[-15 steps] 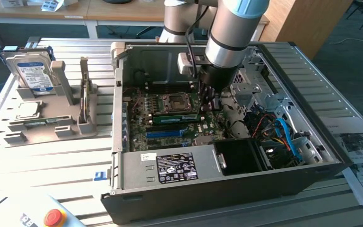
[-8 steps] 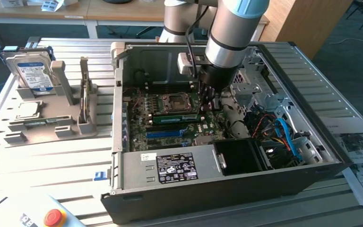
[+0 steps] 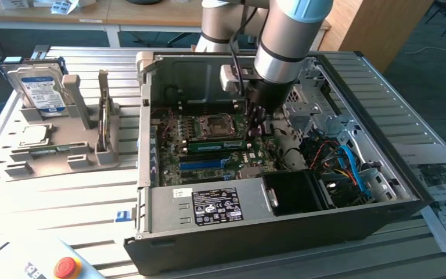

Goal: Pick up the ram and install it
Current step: 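Press down the ram until it locks into place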

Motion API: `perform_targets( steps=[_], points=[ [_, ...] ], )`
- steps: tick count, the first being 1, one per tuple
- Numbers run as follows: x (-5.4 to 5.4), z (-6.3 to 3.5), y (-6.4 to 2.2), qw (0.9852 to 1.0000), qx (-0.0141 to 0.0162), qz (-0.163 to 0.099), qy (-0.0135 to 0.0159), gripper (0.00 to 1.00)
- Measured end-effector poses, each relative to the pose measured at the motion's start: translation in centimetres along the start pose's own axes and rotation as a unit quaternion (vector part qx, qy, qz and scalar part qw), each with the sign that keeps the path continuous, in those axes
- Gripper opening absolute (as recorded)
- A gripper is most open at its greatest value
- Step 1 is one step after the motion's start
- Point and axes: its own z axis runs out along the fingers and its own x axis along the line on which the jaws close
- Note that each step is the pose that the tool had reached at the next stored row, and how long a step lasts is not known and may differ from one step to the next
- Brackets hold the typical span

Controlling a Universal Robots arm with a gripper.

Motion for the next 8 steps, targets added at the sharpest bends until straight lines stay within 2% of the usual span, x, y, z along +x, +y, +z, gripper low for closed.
perform_targets(
  steps=[8],
  points=[
    [0.01,0.10,-0.04,1.0000,0.0000,0.000,0.0000,0.10]
  ],
)
